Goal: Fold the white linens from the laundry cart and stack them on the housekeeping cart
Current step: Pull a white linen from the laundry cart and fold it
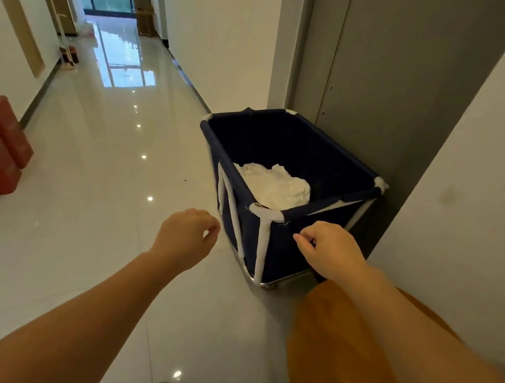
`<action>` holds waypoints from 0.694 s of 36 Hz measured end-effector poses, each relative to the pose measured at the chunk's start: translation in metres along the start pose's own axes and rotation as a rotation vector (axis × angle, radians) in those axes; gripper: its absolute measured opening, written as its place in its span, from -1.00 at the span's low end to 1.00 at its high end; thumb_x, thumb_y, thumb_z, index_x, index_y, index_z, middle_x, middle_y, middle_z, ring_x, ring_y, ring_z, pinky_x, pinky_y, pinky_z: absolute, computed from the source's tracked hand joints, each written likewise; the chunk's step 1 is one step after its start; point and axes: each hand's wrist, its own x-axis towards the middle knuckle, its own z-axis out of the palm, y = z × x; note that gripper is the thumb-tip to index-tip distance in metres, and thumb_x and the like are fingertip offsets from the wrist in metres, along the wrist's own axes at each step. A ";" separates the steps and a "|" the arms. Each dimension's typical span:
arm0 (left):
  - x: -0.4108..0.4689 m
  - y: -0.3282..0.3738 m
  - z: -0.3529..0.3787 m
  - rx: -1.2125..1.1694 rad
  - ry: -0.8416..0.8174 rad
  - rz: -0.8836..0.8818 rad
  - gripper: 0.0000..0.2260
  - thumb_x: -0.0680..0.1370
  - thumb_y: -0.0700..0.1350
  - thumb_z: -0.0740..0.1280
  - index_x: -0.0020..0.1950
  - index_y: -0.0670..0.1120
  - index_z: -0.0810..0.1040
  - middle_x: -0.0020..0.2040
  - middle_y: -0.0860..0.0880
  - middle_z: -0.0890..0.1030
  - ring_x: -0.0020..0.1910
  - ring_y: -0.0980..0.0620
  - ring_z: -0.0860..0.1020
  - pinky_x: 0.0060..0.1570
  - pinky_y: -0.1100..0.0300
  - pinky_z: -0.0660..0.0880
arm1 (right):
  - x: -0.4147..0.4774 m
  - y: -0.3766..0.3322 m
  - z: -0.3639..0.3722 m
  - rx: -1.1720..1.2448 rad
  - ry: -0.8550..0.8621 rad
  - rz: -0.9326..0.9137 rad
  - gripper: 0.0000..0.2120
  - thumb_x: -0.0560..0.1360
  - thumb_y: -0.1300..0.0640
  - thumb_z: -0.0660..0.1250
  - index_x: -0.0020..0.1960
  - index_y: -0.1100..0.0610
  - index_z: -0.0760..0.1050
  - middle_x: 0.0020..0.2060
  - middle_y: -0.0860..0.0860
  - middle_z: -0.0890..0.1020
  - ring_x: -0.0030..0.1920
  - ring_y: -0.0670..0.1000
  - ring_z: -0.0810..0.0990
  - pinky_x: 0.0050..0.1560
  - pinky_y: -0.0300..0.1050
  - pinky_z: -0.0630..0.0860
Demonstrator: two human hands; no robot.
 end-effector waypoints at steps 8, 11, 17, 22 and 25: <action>0.121 -0.092 0.036 -0.067 -0.047 0.011 -0.85 0.56 -0.09 0.27 -0.01 -0.04 0.63 -0.09 0.05 0.62 -0.09 0.04 0.53 -0.08 0.16 0.48 | 0.126 -0.009 0.041 0.055 0.051 0.122 -0.63 0.58 -0.03 0.20 -0.32 0.15 0.48 -0.41 0.06 0.50 -0.38 0.03 0.49 -0.31 0.01 0.44; 0.159 -0.125 0.045 -0.114 -0.087 0.030 -0.85 0.55 -0.09 0.28 -0.01 -0.03 0.64 -0.08 0.07 0.63 -0.08 0.05 0.54 -0.06 0.18 0.48 | 0.167 -0.019 0.052 0.113 0.040 0.211 -0.66 0.57 -0.01 0.22 -0.24 0.20 0.54 -0.36 0.11 0.56 -0.33 0.06 0.53 -0.28 0.02 0.47; 0.231 -0.166 0.067 -0.114 -0.148 0.102 -0.87 0.54 -0.08 0.31 -0.05 -0.04 0.64 -0.06 0.07 0.63 -0.06 0.05 0.55 -0.03 0.16 0.50 | 0.227 -0.014 0.072 0.139 0.039 0.280 -0.69 0.57 0.03 0.25 -0.23 0.21 0.56 -0.33 0.11 0.57 -0.31 0.04 0.53 -0.22 0.02 0.50; 0.284 -0.182 0.100 -0.105 -0.220 0.151 -0.88 0.55 -0.08 0.29 -0.08 -0.02 0.62 -0.10 0.08 0.62 -0.10 0.09 0.54 -0.10 0.27 0.43 | 0.271 0.004 0.083 0.148 0.017 0.366 -0.70 0.57 0.05 0.26 -0.23 0.21 0.56 -0.32 0.10 0.58 -0.28 0.04 0.55 -0.20 0.00 0.51; 0.319 -0.186 0.118 -0.113 -0.253 0.148 -0.87 0.54 -0.09 0.27 -0.11 -0.02 0.62 -0.12 0.08 0.61 -0.13 0.06 0.55 -0.14 0.21 0.49 | 0.298 0.019 0.089 0.165 0.013 0.373 -0.70 0.57 0.08 0.26 -0.28 0.20 0.52 -0.35 0.09 0.55 -0.30 0.04 0.52 -0.23 -0.06 0.46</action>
